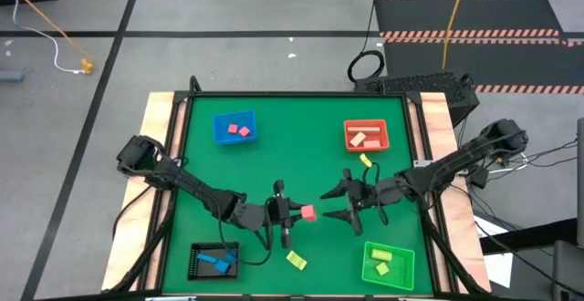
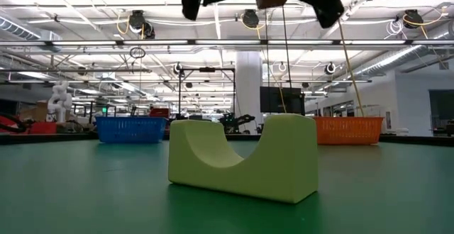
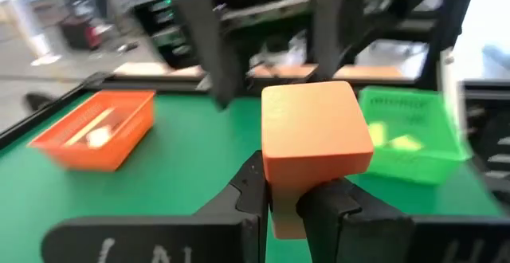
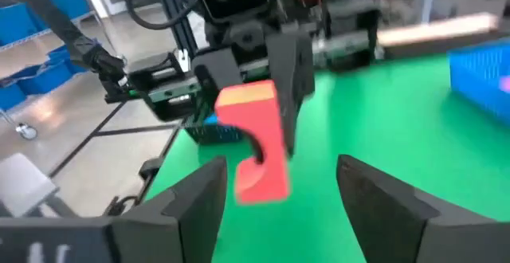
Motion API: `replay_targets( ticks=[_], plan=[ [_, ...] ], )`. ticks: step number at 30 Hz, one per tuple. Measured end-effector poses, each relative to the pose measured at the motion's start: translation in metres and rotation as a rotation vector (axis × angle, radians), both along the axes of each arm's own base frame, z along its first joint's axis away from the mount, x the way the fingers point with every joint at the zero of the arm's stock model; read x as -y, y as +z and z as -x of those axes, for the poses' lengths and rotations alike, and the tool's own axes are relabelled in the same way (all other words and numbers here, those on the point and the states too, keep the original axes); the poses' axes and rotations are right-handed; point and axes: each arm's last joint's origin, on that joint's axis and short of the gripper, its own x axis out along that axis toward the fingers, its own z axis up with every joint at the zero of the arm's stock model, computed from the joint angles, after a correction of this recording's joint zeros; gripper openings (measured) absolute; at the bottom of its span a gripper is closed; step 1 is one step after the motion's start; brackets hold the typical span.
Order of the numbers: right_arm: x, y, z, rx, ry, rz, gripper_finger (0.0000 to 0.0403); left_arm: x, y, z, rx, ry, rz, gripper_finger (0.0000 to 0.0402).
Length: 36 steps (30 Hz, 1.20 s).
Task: Sort & place blocks by color
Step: Put the orange block in the blue basket
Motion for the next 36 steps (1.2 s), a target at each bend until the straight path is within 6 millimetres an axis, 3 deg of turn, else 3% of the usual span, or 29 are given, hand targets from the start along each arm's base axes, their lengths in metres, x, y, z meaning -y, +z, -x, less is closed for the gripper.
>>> replay_targets(
  ticks=[4, 9, 17, 21, 30, 36],
  plan=[
    [0.000, -0.003, 0.005, -0.079, -0.025, -0.094, 0.0236, -0.007, -0.002, 0.007, -0.094, 0.113, -0.008, 0.0048],
    [-0.008, -0.013, 0.001, -0.109, -0.015, -0.128, 0.0237, -0.031, 0.002, 0.028, -0.292, 0.264, 0.032, 0.0052],
    [-0.018, -0.031, -0.019, -0.055, -0.018, -0.227, 0.0237, -0.091, 0.010, 0.080, -0.616, 0.630, 0.055, 0.0052],
    [-0.024, -0.043, -0.028, -0.031, 0.019, -0.255, 0.0238, -0.124, 0.005, 0.095, -0.714, 0.866, 0.042, 0.0054],
    [-0.033, -0.062, -0.031, -0.086, 0.015, -0.285, 0.0238, -0.200, -0.030, 0.108, -0.709, 1.158, 0.175, 0.0056],
    [-0.043, -0.065, -0.028, -0.096, 0.044, -0.277, 0.0238, -0.222, -0.049, 0.120, -0.678, 1.242, 0.238, 0.0057]
  ],
)
